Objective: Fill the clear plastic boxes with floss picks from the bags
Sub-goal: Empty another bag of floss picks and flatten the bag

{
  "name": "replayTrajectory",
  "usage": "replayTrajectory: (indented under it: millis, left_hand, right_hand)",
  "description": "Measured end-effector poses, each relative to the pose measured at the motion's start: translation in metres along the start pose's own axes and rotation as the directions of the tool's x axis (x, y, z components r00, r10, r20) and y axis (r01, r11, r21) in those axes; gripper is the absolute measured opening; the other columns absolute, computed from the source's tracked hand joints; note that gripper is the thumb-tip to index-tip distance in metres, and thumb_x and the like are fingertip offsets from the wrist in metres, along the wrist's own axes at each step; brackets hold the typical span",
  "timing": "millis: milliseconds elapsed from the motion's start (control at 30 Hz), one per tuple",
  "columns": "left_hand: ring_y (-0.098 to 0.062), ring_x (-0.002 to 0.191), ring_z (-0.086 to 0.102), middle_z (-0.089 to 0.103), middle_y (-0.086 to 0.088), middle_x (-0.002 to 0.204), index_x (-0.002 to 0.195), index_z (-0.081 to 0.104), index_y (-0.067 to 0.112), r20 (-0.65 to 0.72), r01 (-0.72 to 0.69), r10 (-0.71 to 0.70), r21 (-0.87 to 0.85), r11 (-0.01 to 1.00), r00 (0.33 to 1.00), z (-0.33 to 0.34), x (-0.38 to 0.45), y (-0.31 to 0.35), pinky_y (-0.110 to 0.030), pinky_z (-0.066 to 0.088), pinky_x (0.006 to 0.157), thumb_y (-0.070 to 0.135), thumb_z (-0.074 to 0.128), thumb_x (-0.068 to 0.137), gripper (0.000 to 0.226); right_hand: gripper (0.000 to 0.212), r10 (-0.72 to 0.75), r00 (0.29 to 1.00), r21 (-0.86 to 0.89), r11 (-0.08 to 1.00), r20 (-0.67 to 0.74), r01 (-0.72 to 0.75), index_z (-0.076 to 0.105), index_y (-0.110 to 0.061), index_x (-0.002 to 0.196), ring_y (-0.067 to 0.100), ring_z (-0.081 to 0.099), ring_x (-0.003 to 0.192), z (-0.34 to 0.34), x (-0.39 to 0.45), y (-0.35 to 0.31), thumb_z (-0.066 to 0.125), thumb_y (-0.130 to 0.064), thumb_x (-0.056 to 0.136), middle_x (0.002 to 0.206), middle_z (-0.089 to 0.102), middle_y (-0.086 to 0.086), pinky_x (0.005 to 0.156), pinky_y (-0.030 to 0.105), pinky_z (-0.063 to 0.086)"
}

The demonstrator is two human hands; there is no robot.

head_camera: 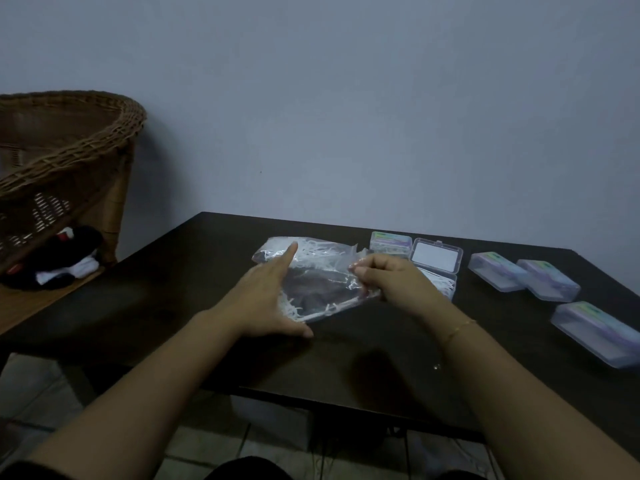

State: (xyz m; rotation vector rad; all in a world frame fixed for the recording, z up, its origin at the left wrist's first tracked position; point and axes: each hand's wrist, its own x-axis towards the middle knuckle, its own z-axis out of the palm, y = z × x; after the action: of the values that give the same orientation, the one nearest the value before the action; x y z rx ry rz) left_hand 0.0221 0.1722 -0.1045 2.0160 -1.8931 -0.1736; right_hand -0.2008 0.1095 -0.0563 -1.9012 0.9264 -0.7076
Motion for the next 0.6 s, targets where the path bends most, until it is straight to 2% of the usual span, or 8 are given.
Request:
replayTrajectory:
  millis: [67, 133, 233, 300, 433, 533, 600]
  left_hand:
    - [-0.024, 0.142, 0.025, 0.02, 0.001, 0.158, 0.146, -0.018, 0.042, 0.09, 0.025, -0.024, -0.006, 1.0, 0.996, 0.005, 0.003, -0.001, -0.038, 0.025, 0.115, 0.074, 0.074, 0.054, 0.134]
    - [-0.022, 0.141, 0.028, 0.021, 0.002, 0.158, 0.147, -0.016, 0.04, 0.131, 0.021, -0.022, 0.008, 1.0, 0.991, 0.01, 0.007, -0.001, -0.037, 0.027, 0.114, 0.076, 0.071, 0.056, 0.131]
    - [-0.02, 0.141, 0.027, 0.021, 0.002, 0.158, 0.15, -0.009, 0.035, 0.155, -0.031, 0.015, 0.1, 0.995, 0.988, 0.008, 0.012, 0.0, -0.037, 0.027, 0.115, 0.078, 0.066, 0.057, 0.128]
    - [-0.02, 0.141, 0.026, 0.022, 0.001, 0.157, 0.152, -0.006, 0.03, 0.167, -0.091, 0.061, 0.178, 0.98, 0.984, 0.002, 0.015, 0.003, -0.034, 0.023, 0.115, 0.076, 0.067, 0.06, 0.126]
    - [-0.02, 0.134, 0.033, 0.032, -0.002, 0.15, 0.151, -0.008, 0.029, 0.175, -0.221, 0.165, 0.381, 0.898, 0.971, -0.021, 0.025, 0.017, -0.033, 0.026, 0.113, 0.074, 0.068, 0.061, 0.126]
    - [-0.017, 0.127, 0.036, 0.035, 0.0, 0.144, 0.151, -0.011, 0.027, 0.145, -0.289, 0.253, 0.569, 0.77, 0.957, -0.046, 0.036, 0.035, -0.029, 0.025, 0.111, 0.07, 0.068, 0.065, 0.125]
    - [-0.018, 0.128, 0.035, 0.034, 0.0, 0.144, 0.151, -0.01, 0.025, 0.103, -0.3, 0.311, 0.654, 0.694, 0.945, -0.062, 0.043, 0.045, -0.03, 0.024, 0.111, 0.068, 0.068, 0.065, 0.124]
  right_hand:
    - [0.019, 0.008, 0.999, -0.028, 1.0, -0.033, -0.009, 0.067, -0.012, 0.096, 0.007, 0.054, 0.071, -0.014, -0.005, 0.007, 0.05, -0.02, 0.096, 0.077, 0.061, -0.005, 0.064, 0.015, 0.042]
    - [0.02, 0.042, 0.998, -0.038, 0.998, -0.047, -0.044, 0.066, -0.012, 0.095, 0.011, 0.054, 0.072, -0.023, -0.01, 0.015, 0.048, -0.021, 0.097, 0.078, 0.06, 0.001, 0.068, 0.021, 0.044]
    - [0.019, 0.095, 0.992, 0.007, 0.995, -0.082, -0.095, 0.065, -0.014, 0.091, 0.006, 0.052, 0.063, -0.03, -0.014, 0.03, 0.047, -0.019, 0.097, 0.076, 0.061, 0.002, 0.058, 0.014, 0.041]
    - [0.02, 0.139, 0.984, 0.098, 0.987, -0.11, -0.128, 0.065, -0.011, 0.091, 0.003, 0.051, 0.057, -0.031, -0.017, 0.041, 0.048, -0.017, 0.097, 0.073, 0.062, 0.003, 0.052, 0.01, 0.039]
    - [0.017, 0.226, 0.964, 0.356, 0.92, -0.144, -0.162, 0.065, -0.003, 0.089, 0.009, 0.053, 0.061, -0.03, -0.022, 0.058, 0.05, -0.011, 0.095, 0.072, 0.06, 0.006, 0.054, 0.016, 0.041]
    - [0.017, 0.266, 0.958, 0.533, 0.829, -0.108, -0.17, 0.064, -0.005, 0.083, 0.021, 0.049, 0.076, -0.031, -0.019, 0.066, 0.05, -0.008, 0.094, 0.083, 0.057, 0.013, 0.065, 0.027, 0.039]
    - [0.014, 0.299, 0.952, 0.628, 0.754, -0.065, -0.194, 0.064, -0.006, 0.086, 0.022, 0.053, 0.085, -0.032, -0.016, 0.068, 0.052, -0.008, 0.092, 0.089, 0.061, 0.01, 0.076, 0.031, 0.044]
